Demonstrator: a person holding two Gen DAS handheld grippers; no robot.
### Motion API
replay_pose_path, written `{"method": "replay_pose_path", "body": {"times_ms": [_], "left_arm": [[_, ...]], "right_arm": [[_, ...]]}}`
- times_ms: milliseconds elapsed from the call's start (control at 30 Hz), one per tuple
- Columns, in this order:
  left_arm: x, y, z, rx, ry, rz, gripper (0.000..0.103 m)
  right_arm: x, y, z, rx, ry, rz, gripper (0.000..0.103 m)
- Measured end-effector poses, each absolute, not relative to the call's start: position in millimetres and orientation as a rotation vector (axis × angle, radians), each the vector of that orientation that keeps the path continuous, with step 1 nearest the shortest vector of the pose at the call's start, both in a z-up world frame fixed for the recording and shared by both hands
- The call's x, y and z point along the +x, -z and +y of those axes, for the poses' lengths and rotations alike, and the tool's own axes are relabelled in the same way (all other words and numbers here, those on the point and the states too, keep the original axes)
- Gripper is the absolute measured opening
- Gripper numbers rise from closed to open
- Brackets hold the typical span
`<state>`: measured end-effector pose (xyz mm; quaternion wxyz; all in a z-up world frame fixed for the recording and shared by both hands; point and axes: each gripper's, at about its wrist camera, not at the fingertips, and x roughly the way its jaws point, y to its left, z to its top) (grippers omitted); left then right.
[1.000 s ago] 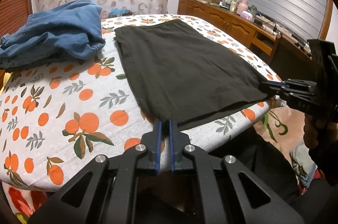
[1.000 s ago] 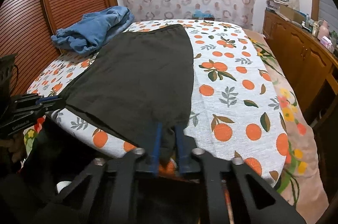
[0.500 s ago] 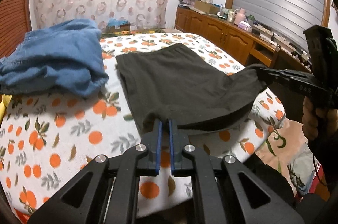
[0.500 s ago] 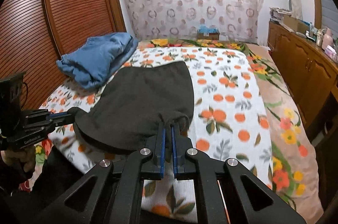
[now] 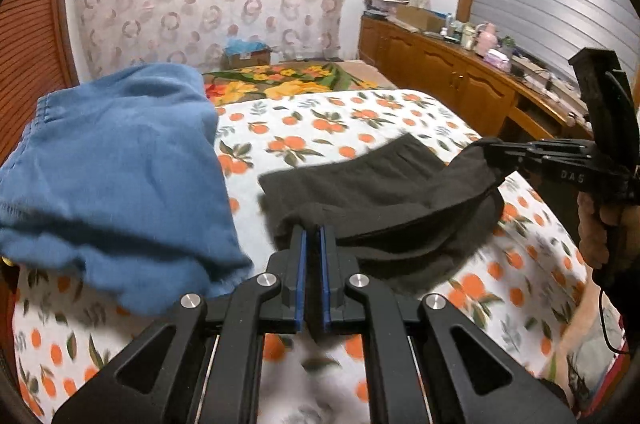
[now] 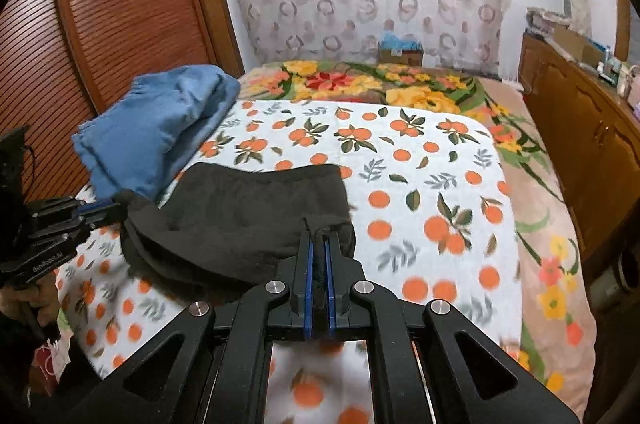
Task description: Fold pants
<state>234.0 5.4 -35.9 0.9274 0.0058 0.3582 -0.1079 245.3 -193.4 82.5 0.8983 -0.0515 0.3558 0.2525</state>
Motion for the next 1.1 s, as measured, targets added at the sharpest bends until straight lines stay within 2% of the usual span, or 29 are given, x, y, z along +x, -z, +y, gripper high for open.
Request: {"method": "replay_pose_path", "body": {"times_ms": [367,467,600,733,900,1100], "left_arm": [[272.9,46.7,9.2,0.011,0.182,0.777,0.007],[275.0,48.2,9.5,-0.008,0.191,0.790,0.009],[274.9,43.1,11.2,-0.006,0.197,0.773,0.024],[272.8,36.2,10.3,0.010,0.213,0.760,0.033],[258.1,33.0,8.6,0.008,0.249,0.741,0.038],[255.9,42.7,-3.1,0.031,0.276,0.770,0.040]], "right_arm": [[324.7,-63.2,-171.3,-0.082,-0.528,0.821,0.005],[332.9,-58.8,-174.3,-0.053,-0.503,0.815,0.012],[328.5,-62.1,-173.9,-0.066,-0.496,0.761,0.015],[319.9,-63.8,-174.1,-0.073,-0.500,0.742,0.017],[298.4,-74.6,-182.9,-0.076,-0.497,0.688,0.024],[282.2,-68.6,-180.2,-0.108,-0.501,0.705,0.025]]}}
